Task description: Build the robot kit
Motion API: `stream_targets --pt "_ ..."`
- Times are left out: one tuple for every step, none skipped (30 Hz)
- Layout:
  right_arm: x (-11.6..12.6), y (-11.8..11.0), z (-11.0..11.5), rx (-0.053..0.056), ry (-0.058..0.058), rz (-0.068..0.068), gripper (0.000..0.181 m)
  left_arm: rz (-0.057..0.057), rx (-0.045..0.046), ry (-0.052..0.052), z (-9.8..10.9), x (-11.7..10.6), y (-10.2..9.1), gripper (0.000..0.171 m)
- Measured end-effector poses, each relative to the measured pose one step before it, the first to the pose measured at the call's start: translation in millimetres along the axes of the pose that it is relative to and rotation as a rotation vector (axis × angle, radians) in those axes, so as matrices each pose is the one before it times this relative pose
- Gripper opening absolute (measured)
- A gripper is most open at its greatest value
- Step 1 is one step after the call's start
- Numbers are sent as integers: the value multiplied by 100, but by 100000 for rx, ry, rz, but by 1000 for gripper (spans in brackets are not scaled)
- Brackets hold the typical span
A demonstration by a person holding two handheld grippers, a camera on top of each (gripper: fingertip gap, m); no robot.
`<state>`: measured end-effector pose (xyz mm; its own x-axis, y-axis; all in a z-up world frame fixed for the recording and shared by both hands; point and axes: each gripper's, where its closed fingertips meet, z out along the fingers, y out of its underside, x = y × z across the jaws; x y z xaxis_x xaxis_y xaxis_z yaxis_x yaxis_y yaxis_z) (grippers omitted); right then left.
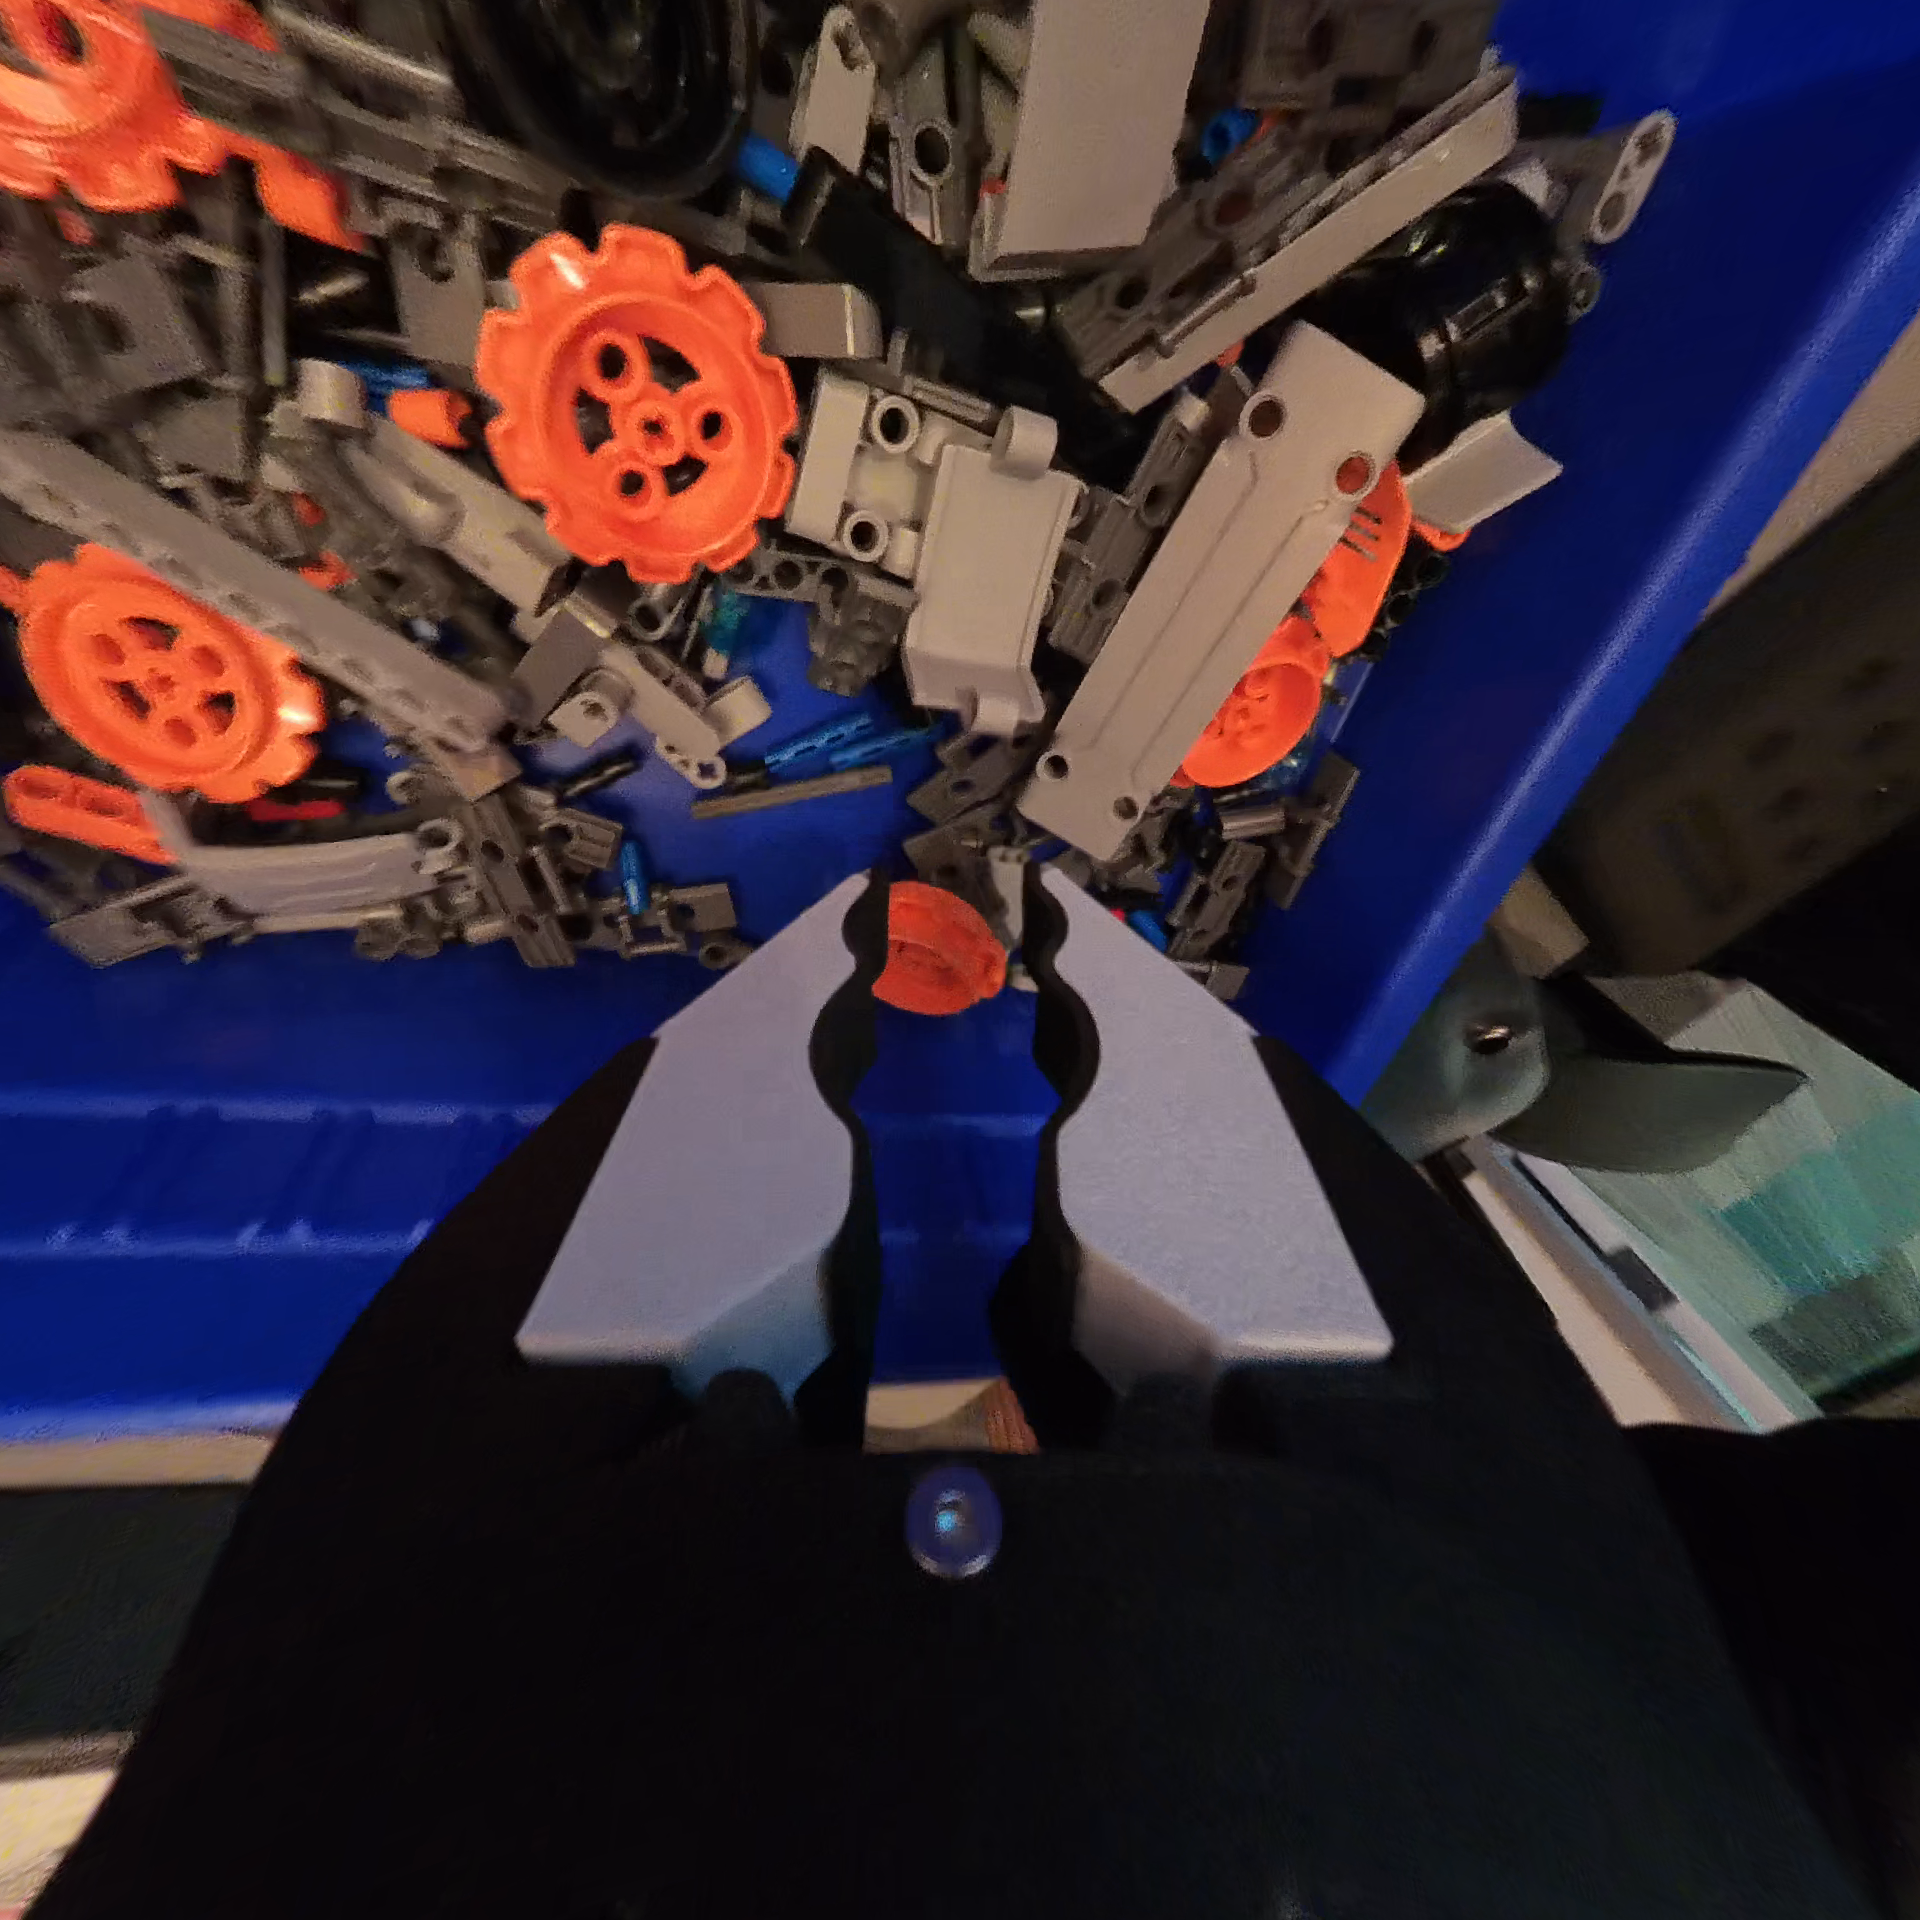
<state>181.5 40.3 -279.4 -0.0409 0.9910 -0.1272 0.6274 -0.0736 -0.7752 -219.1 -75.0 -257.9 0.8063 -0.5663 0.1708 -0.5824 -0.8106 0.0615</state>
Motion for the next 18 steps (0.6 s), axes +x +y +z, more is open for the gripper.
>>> stream_targets --pt "-15 24 38 -179 -115 -74 13 -473 3336 -2469 -742 -511 -70 25" --pt "-24 21 37 -106 -92 -47 13 -2165 3037 -4357 -776 -1029 -52 26" --pt "-13 4 13 -17 -86 42 13 -2532 2452 -4389 -719 -1162 6 29" --pt "14 -17 1 15 43 12 13 -1543 2380 -2263 -592 -820 -69 30" --pt "17 -4 -4 65 72 34 13 -896 2519 -2099 -456 -732 -217 30" --pt "27 0 -9 32 48 123 13 -1195 436 -2699 -235 -774 -11 30" --pt "27 -1 -7 43 87 69 13 -731 -1808 -3632 -32 -795 227 29" --pt "10 1 -5 37 86 17 13 532 -1256 -2726 96 -518 73 29" --pt "11 -11 -6 15 23 19 13 719 -319 277 213 39 -149 28" --pt "-4 -4 2 32 -29 4 13 715 -951 1415 375 247 -109 28" --pt "-10 -10 -4 18 -12 -46 13 809 -2498 -959 491 -69 95 28" --pt "-14 -18 -14 67 -38 -62 13 1009 -3505 -1975 546 -211 215 28" --pt "-21 -18 1 81 -87 -31 13 1545 -2807 -1459 539 -93 80 28" --pt "-15 -14 3 6 -58 -51 13 1656 -1236 -744 466 31 -213 28" --pt "-14 1 1 -2 -48 -42 13 1078 -998 400 423 168 -262 28" --pt "-10 -17 -15 62 -8 -56 13 703 -2430 199 479 89 -15 28" --pt "-16 -30 -21 149 24 -79 13 1157 -2569 -1765 498 -180 17 29" --pt "3 -32 -23 151 37 -34 13 1001 -2374 -2222 511 -225 -17 29"
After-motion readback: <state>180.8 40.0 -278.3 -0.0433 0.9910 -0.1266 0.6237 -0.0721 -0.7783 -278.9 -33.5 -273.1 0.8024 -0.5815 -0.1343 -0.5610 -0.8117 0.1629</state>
